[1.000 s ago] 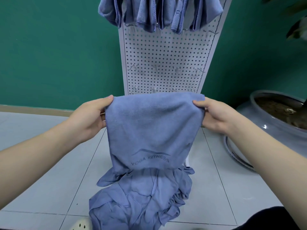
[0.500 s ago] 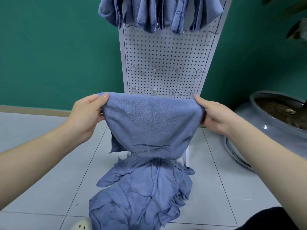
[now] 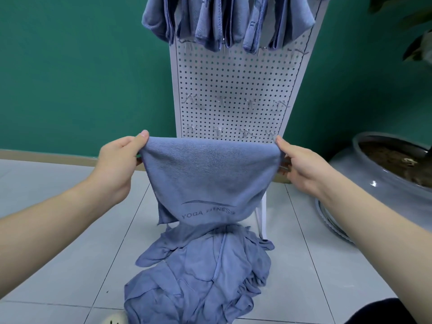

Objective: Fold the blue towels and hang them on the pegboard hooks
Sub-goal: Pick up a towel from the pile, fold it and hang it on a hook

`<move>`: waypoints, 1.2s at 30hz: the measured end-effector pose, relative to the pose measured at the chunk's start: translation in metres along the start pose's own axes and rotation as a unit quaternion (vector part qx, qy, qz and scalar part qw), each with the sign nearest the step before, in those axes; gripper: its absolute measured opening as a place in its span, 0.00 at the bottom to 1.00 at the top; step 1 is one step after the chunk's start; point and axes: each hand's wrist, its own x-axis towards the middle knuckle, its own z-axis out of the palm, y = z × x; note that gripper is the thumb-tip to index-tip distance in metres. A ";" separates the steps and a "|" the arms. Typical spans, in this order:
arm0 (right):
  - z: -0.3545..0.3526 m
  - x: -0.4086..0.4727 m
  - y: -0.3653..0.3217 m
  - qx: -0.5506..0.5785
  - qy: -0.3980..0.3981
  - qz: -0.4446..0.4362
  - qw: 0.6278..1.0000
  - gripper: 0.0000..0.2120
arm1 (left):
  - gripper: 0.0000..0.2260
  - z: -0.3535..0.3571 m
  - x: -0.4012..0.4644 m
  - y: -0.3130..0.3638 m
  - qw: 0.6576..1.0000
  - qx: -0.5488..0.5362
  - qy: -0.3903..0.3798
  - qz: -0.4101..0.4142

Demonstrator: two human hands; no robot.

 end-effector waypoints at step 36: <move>-0.005 0.005 0.029 -0.088 -0.014 0.061 0.994 0.08 | 0.07 -0.018 0.013 -0.031 0.967 0.105 -0.116 -0.202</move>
